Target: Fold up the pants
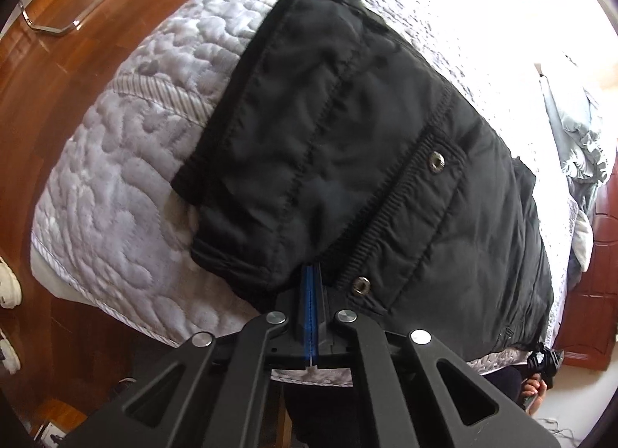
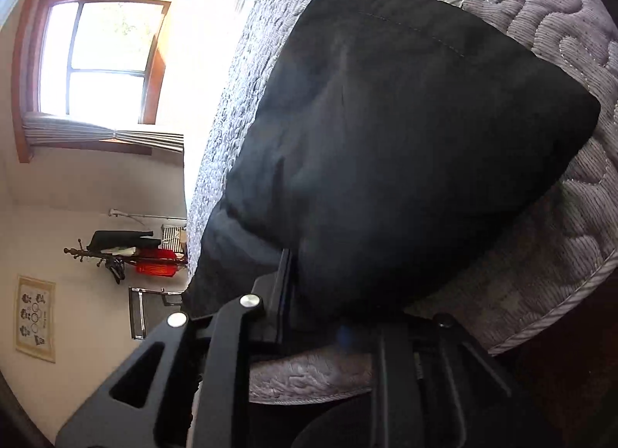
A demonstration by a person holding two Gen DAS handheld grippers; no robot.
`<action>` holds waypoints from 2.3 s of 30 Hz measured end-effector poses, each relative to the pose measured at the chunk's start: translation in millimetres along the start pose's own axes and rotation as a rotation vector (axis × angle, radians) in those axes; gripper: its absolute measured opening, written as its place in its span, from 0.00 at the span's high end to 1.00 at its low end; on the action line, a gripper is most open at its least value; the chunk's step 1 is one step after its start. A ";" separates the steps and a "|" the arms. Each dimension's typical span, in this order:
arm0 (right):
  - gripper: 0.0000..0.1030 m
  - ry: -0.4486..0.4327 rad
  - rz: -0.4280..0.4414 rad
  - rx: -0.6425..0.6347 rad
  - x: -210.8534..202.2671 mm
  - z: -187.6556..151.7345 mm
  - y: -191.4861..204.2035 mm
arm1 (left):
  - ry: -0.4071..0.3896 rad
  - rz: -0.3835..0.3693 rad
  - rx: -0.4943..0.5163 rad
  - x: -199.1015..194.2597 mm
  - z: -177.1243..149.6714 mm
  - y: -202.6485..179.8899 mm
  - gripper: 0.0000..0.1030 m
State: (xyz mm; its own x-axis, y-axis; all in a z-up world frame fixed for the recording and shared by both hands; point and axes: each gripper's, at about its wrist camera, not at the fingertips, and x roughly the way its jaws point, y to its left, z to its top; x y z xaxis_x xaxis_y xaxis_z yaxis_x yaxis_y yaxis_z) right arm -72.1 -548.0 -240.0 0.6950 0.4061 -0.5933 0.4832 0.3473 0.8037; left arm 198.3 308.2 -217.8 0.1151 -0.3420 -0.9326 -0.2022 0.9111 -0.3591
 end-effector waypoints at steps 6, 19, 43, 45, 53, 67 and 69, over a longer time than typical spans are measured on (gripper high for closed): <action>0.82 -0.048 0.055 0.044 -3.6 -4.4 -20.2 | 0.029 0.032 0.038 5.5 13.4 -1.6 1.00; 0.97 -0.190 0.045 0.096 -30.9 6.2 -34.4 | -0.003 0.041 0.060 16.2 -5.0 -10.4 1.00; 0.29 -0.312 0.201 0.181 -76.0 -4.8 -79.7 | -0.075 0.092 0.003 17.4 -26.7 -33.3 1.00; 0.29 -0.307 0.195 0.175 -75.4 -4.9 -78.2 | -0.070 0.094 -0.002 17.9 -25.7 -33.3 1.00; 0.24 -0.297 0.207 0.152 -69.7 4.0 -64.9 | -0.114 0.000 -0.080 -15.3 -13.7 -0.8 1.00; 0.24 -0.339 0.274 0.141 -59.7 5.7 -69.7 | -0.185 -0.025 0.008 -11.8 -19.9 -30.7 0.88; 0.26 -0.341 0.267 0.119 -58.0 6.0 -69.0 | -0.180 -0.015 -0.007 -12.0 -13.6 -31.8 0.86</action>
State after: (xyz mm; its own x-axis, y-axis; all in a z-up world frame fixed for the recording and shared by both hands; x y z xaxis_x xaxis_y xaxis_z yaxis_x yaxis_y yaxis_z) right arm -142.5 -600.6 -260.8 0.9297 0.1592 -0.3320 0.3075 0.1602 0.9380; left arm 190.1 280.3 -195.7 0.2901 -0.3082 -0.9060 -0.2055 0.9046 -0.3736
